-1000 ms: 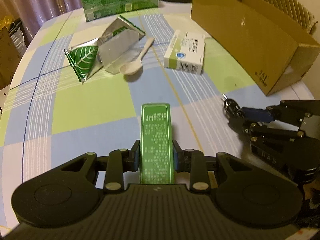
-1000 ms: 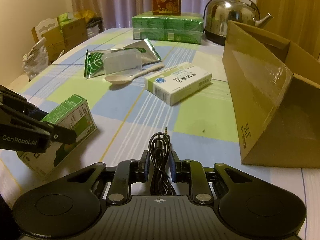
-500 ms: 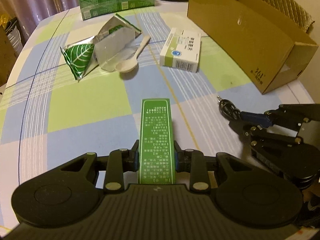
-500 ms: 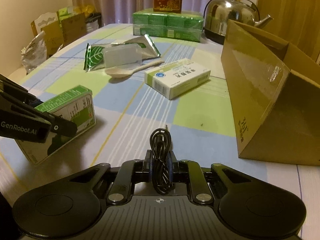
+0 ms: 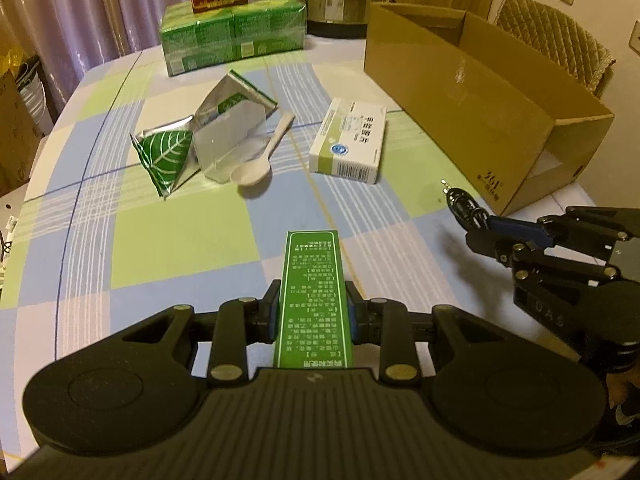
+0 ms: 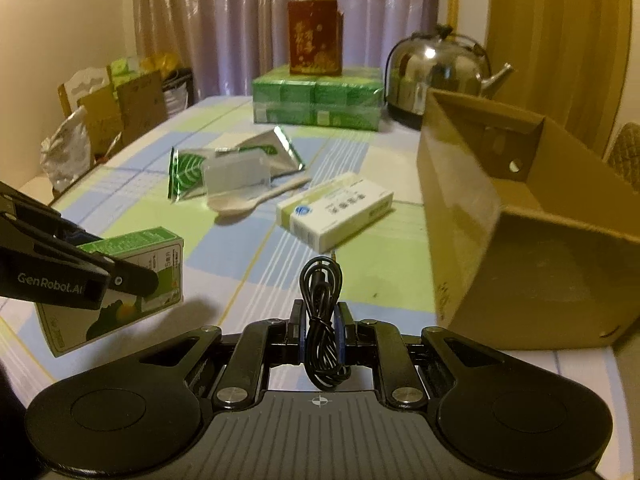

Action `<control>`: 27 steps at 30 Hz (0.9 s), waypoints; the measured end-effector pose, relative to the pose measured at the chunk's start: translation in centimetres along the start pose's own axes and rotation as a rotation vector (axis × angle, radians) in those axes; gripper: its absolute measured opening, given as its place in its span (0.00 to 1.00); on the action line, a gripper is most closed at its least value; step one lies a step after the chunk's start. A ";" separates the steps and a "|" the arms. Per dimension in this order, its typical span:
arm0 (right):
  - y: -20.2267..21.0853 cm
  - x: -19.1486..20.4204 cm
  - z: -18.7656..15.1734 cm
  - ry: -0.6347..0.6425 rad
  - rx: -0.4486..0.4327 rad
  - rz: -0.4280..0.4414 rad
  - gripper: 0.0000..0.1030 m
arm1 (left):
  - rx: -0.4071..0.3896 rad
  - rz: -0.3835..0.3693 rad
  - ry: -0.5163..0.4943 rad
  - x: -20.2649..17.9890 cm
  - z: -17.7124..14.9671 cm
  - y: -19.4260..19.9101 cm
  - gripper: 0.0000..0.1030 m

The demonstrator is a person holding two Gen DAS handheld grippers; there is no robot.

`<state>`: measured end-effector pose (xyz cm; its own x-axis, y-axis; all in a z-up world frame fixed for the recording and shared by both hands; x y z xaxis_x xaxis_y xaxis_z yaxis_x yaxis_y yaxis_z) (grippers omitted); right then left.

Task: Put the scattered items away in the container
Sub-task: 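Lift the green box and black cable in both grippers off the table, then carry the green box and black cable in both grippers over the cardboard box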

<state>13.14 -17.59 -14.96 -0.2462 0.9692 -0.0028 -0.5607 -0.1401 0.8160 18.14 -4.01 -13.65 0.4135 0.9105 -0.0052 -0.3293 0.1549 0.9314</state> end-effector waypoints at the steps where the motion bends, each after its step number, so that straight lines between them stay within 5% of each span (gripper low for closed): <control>1: 0.4 -0.1 0.1 -0.003 -0.007 -0.001 0.10 | -0.006 0.000 -0.002 -0.2 0.1 0.3 0.25; 14: 6.0 -2.5 3.1 -0.042 -0.134 -0.039 0.10 | -0.103 -0.010 -0.058 -3.2 3.3 4.3 0.25; 27: 11.0 -9.5 5.8 -0.133 -0.209 -0.122 0.10 | -0.215 -0.097 -0.157 -10.6 9.5 7.6 0.25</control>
<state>13.91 -27.15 -2.62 -0.0684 0.9976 -0.0068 -0.7340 -0.0457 0.6776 19.28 -16.15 -3.06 0.5728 0.8195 -0.0183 -0.4478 0.3315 0.8304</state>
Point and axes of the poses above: each gripper's, at about its wrist camera, not at the fingertips, and y roughly against the way its jaws point, x to its left, z to its top, the point moved 9 cm from there along -y, roughly the way its jaws point, and after that the axes turned 15 degrees about x, right-handed, at the moved point
